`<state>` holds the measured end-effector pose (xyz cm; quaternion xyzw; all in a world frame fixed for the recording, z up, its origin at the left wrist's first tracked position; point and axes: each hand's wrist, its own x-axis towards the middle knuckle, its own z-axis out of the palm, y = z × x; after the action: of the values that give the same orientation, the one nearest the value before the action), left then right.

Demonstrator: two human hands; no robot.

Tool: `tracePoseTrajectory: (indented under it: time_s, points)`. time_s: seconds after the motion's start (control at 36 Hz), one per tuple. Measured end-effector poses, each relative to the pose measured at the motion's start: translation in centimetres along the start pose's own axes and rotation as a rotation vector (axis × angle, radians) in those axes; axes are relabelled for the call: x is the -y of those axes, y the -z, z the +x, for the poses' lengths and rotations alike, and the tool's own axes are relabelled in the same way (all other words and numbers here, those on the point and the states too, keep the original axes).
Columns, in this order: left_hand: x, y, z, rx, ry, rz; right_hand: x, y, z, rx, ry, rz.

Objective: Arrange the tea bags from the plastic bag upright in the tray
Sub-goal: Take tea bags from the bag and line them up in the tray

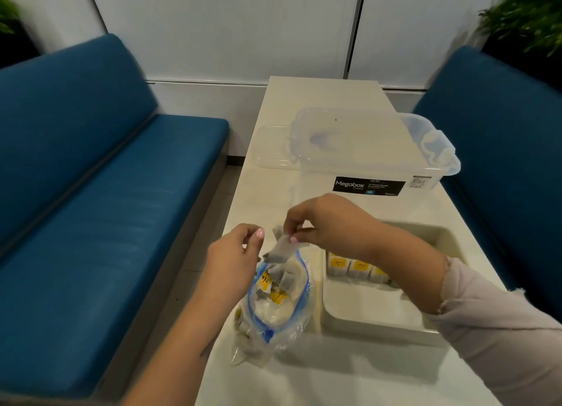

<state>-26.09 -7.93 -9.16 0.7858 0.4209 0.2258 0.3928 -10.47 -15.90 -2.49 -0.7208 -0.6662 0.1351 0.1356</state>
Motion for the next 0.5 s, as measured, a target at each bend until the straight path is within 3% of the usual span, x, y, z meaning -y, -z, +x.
tracePoseTrajectory:
  time_s: [0.17, 0.25, 0.39, 0.5]
  points:
    - [-2.6, 0.3, -0.5, 0.402, 0.441, -0.779, -0.6, 1.2, -0.5, -0.158, 0.095, 0.041]
    - [-3.2, 0.2, -0.6, 0.499, 0.55, -1.037, -1.0, 1.0, -0.6, -0.184, 0.105, 0.053]
    - [-2.9, -0.2, -0.5, 0.507, 0.562, -1.189, -1.3, 1.0, -0.9, -0.16, 0.031, 0.118]
    - [-2.6, -0.4, -0.4, 0.489, 0.55, -1.133, -1.9, 1.3, -1.0, -0.146, -0.057, 0.138]
